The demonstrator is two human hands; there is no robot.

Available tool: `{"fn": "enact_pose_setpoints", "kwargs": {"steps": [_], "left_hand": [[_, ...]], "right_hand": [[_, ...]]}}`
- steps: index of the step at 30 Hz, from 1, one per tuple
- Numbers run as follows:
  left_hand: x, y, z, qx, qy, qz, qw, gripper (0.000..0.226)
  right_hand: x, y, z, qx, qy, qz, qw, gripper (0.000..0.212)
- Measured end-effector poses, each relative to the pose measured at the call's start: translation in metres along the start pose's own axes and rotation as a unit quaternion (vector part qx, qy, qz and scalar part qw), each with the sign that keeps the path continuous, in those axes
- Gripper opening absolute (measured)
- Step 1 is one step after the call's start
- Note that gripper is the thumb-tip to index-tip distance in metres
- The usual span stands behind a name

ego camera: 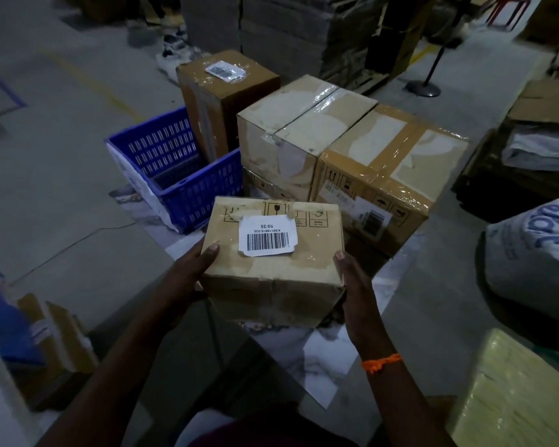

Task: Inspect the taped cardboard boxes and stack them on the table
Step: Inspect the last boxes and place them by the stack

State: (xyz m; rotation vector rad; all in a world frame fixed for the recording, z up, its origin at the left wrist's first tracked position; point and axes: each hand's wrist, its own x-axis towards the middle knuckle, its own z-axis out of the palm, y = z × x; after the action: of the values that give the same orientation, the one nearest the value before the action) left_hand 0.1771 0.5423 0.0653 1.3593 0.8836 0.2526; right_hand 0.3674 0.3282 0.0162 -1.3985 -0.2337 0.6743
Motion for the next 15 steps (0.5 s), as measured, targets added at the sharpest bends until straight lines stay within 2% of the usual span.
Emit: {"fn": "enact_pose_setpoints", "kwargs": {"steps": [1, 3, 6, 10, 12, 15], "left_hand": [[-0.002, 0.001, -0.002, -0.004, -0.003, -0.001, 1.000, 0.041], [-0.008, 0.001, -0.004, -0.016, 0.005, -0.004, 1.000, 0.036], [-0.021, -0.005, -0.008, -0.036, 0.012, 0.017, 0.999, 0.037], [-0.042, -0.023, -0.015, -0.078, 0.028, 0.067, 0.994, 0.060], [-0.051, -0.036, -0.017, -0.103, 0.048, 0.086, 0.990, 0.065], [-0.061, -0.055, -0.014, -0.144, 0.076, 0.084, 0.983, 0.043]], "right_hand": [[0.000, -0.001, 0.000, 0.002, -0.007, 0.004, 1.000, 0.087], [-0.002, -0.002, 0.002, 0.013, -0.012, 0.013, 1.000, 0.077], [-0.003, -0.003, 0.006, 0.021, -0.002, 0.013, 1.000, 0.068], [0.004, 0.003, 0.008, 0.003, -0.018, -0.013, 1.000, 0.049], [0.007, 0.008, 0.004, -0.007, -0.044, -0.027, 0.999, 0.047], [0.011, 0.022, -0.008, -0.031, -0.083, -0.023, 0.996, 0.052]]}}
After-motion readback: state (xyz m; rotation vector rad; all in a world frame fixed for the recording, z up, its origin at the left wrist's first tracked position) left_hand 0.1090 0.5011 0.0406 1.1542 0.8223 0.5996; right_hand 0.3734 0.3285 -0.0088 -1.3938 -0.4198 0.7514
